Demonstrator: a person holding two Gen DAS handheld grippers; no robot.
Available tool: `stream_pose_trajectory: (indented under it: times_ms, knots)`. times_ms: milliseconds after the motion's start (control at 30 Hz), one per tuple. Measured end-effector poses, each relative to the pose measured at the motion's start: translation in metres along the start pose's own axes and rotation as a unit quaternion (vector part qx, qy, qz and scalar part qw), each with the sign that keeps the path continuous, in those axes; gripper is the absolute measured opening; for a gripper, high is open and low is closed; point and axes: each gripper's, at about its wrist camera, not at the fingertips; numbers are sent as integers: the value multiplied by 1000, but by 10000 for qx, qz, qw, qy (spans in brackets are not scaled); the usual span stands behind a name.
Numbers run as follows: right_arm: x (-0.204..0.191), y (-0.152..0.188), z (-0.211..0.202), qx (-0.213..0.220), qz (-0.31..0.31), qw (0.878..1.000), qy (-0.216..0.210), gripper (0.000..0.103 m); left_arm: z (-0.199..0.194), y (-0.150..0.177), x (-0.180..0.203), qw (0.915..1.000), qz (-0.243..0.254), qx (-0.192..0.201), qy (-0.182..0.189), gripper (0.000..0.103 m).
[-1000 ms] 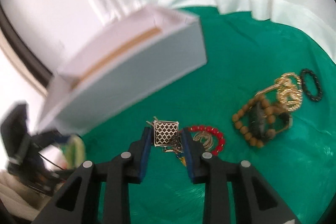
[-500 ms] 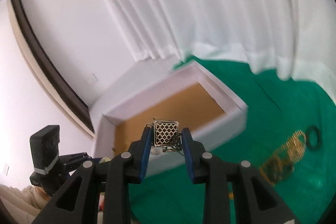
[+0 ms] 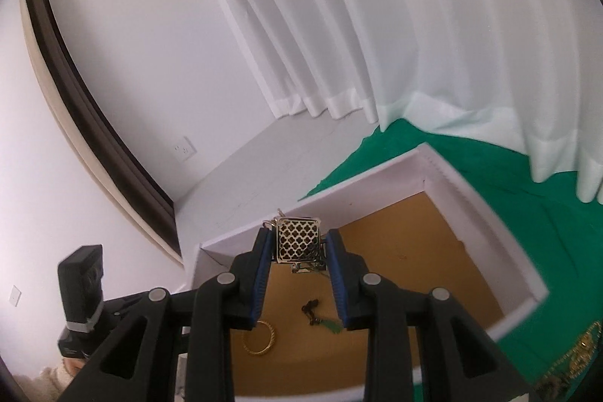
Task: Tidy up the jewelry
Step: 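Carry the jade bangle in the left tool and pendant in the right tool over the box, then open the left tool to drop the bangle while the right tool releases the pendant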
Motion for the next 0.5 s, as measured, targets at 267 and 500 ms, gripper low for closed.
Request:
stream_pose_trajectory:
  times_ms: [267, 500]
  knots:
    - [12, 53, 87, -834, -186, 9953, 460, 29, 46, 9, -27, 9984, -318, -419, -184, 81]
    - [18, 74, 104, -1053, -392, 9873, 1126, 58, 69, 16, -28, 9966, -130, -598, -554, 84]
Point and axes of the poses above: each gripper's, at about its wrist camera, not at the fingertips, and z roughly the way its jaws point, x to its right, y to its underside, and after that the axes turned 2 degrees about x, right-handed
